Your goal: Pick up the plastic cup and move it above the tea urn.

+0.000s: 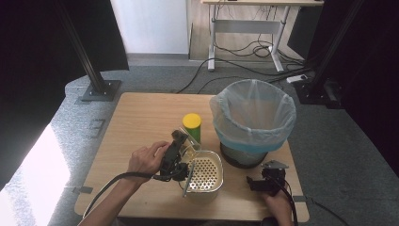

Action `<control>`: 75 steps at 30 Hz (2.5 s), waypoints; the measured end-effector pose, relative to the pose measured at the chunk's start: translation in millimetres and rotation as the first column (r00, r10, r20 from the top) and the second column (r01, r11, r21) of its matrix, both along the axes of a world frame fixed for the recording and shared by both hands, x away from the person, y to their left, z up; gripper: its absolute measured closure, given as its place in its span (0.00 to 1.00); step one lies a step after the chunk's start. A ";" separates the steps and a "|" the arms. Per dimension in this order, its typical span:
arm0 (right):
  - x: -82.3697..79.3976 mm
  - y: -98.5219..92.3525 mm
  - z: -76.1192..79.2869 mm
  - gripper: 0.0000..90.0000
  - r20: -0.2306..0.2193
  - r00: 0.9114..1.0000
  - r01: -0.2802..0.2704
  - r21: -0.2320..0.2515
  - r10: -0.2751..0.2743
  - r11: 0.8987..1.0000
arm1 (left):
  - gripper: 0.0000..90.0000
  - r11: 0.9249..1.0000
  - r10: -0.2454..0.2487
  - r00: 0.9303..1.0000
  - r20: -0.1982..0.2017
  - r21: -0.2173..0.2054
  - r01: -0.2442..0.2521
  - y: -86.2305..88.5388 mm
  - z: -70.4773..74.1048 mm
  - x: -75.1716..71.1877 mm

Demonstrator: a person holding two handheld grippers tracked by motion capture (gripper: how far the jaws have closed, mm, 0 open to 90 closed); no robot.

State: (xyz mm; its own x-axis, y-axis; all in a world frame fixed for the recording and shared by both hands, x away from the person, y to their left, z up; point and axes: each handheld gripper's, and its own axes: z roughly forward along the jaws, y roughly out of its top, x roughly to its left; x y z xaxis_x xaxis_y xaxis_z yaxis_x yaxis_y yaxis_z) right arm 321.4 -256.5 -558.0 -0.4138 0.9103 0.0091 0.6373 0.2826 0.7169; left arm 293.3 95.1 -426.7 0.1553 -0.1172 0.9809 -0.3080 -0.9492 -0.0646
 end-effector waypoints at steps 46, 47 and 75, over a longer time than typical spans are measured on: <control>0.0 0.1 0.0 0.00 -0.001 1.000 0.001 0.000 -0.001 1.000 | 0.41 0.977 -0.123 0.957 0.261 0.203 0.070 -5.8 -3.8 -9.3; 0.0 0.1 0.0 0.00 -0.001 1.000 0.001 0.000 -0.001 1.000 | 0.41 0.974 -0.127 0.955 0.269 0.214 0.070 -5.7 -4.2 -9.2; 0.0 0.0 0.0 0.00 -0.001 1.000 0.001 0.000 -0.001 1.000 | 0.42 0.943 -0.200 0.879 0.433 0.328 0.053 -2.6 -15.8 -8.6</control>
State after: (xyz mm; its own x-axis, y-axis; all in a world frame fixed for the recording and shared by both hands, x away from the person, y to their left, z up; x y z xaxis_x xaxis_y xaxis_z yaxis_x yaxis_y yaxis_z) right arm 321.4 -256.4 -557.9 -0.4129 0.9107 0.0093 0.6381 0.2820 0.7165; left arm 284.7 92.5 -442.5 -0.3344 -0.4021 0.8524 -0.2900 -0.8167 -0.4990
